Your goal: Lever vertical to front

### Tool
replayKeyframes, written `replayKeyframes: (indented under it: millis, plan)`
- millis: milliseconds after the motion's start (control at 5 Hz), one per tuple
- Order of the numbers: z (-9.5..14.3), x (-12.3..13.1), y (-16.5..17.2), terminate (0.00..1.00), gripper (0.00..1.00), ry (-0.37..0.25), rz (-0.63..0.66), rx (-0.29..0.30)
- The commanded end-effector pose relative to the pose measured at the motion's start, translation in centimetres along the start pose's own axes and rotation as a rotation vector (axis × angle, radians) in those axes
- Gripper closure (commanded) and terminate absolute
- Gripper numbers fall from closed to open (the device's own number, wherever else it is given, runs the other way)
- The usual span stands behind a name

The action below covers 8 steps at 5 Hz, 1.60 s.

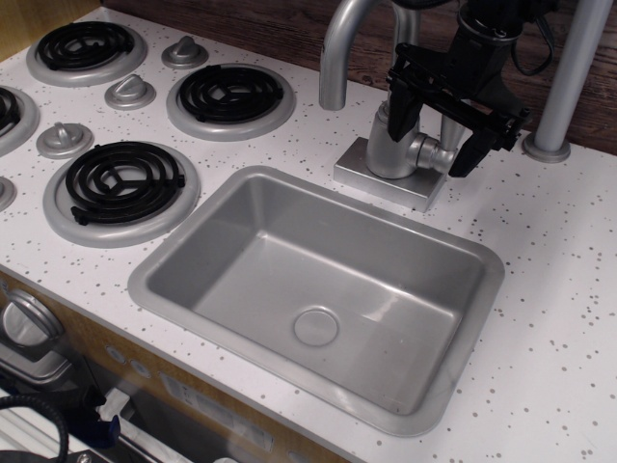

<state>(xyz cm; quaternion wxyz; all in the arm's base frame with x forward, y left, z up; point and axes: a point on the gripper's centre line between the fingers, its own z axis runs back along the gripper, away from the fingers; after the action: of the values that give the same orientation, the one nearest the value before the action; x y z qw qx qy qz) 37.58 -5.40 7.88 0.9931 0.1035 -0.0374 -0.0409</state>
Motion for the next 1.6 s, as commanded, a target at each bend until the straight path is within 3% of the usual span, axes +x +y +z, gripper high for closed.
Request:
replayKeyframes:
  millis: [0, 200, 400, 1000, 1200, 1400]
  plan:
    - [0.0, 0.0, 0.0, 0.00, 0.00, 0.000, 0.000, 0.000]
    - [0.8, 1.4, 0.1, 0.00, 0.00, -0.104, -0.036, 0.062]
    - [1.1, 2.6, 0.2, 0.00, 0.00, -0.163, -0.044, 0.066]
    - [2.5, 5.3, 0.6, 0.00, 0.00, -0.211, -0.097, 0.074]
    - [2.2, 5.6, 0.7, 0.00, 1.00, -0.223, -0.106, 0.067]
    - [2.0, 5.4, 0.7, 0.00, 1.00, -0.208, -0.099, 0.061]
